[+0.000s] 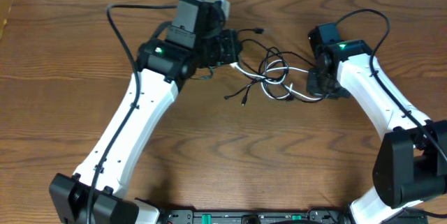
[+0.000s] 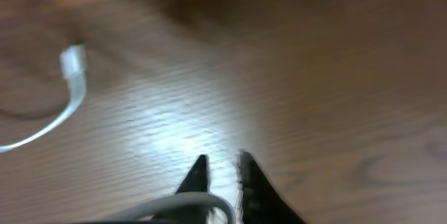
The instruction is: Untangle cables
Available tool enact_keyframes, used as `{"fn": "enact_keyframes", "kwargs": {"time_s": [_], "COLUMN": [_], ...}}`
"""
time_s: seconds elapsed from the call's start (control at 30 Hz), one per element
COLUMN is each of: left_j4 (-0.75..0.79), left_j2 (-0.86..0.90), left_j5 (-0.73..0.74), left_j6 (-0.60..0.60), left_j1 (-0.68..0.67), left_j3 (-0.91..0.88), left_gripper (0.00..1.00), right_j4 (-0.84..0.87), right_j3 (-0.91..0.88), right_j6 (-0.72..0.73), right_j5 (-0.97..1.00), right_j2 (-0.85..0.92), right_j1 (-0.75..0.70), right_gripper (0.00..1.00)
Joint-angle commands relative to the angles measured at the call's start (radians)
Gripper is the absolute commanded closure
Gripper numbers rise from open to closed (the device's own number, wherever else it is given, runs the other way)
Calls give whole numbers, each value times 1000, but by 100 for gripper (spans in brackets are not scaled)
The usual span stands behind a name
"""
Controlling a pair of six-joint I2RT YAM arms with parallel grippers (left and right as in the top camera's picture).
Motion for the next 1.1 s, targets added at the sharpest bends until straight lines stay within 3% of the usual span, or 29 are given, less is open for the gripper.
{"fn": "enact_keyframes", "kwargs": {"time_s": [0.0, 0.43, 0.63, 0.73, 0.9, 1.0, 1.07], "left_j4": [-47, -234, -251, -264, -264, -263, -263], "left_j2": [-37, -35, -30, -24, -16, -15, -12], "left_j5": [-95, -369, -359, -284, -53, -22, -19], "left_j6": [42, 157, 158, 177, 362, 448, 487], "left_j1": [47, 80, 80, 79, 63, 42, 26], "left_j3": [4, 4, 3, 3, -25, -43, -46], "left_gripper": [93, 93, 92, 92, 66, 47, 41], "right_j4": [-18, -85, -51, -21, 41, 62, 64], "right_j3": [-8, -7, -7, -7, -7, -7, -7], "right_j6": [16, 11, -177, -278, -360, -363, -363], "right_j5": [89, 56, -199, -370, -625, -688, -710], "right_j2": [6, 6, 5, 3, 3, 3, 3], "right_j1": [-59, -266, -278, -262, -235, -230, -230], "right_gripper": [99, 99, 99, 99, 99, 99, 99]}}
